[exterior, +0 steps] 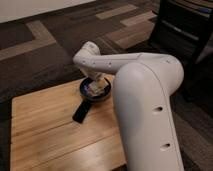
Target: Place the white sponge in the ceramic bowl
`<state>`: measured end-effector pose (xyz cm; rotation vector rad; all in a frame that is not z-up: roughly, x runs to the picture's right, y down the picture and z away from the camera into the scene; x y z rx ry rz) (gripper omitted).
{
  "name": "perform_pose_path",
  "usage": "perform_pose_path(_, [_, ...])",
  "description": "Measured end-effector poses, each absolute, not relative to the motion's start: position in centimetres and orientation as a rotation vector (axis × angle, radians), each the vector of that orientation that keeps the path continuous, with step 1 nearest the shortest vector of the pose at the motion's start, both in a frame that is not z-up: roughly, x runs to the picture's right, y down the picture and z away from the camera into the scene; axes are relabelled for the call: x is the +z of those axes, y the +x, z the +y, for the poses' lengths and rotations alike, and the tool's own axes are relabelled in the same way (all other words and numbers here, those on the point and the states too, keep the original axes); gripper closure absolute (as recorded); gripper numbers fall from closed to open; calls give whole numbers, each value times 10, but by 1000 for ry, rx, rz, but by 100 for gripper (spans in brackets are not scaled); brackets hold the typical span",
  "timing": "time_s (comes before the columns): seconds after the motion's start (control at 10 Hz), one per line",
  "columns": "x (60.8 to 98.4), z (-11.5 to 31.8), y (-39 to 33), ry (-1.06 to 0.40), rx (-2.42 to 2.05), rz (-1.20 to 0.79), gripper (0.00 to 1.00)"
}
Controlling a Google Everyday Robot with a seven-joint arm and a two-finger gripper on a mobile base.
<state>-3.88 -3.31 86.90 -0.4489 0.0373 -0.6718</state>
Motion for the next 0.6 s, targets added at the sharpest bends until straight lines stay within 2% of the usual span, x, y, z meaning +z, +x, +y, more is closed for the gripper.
perform_pose_path(0.2, [869, -33, -40, -449, -673, 37, 24])
perform_pose_path(0.3, [869, -33, -40, -449, -673, 37, 20])
perform_pose_path(0.6, [869, -33, -40, -449, -673, 37, 20])
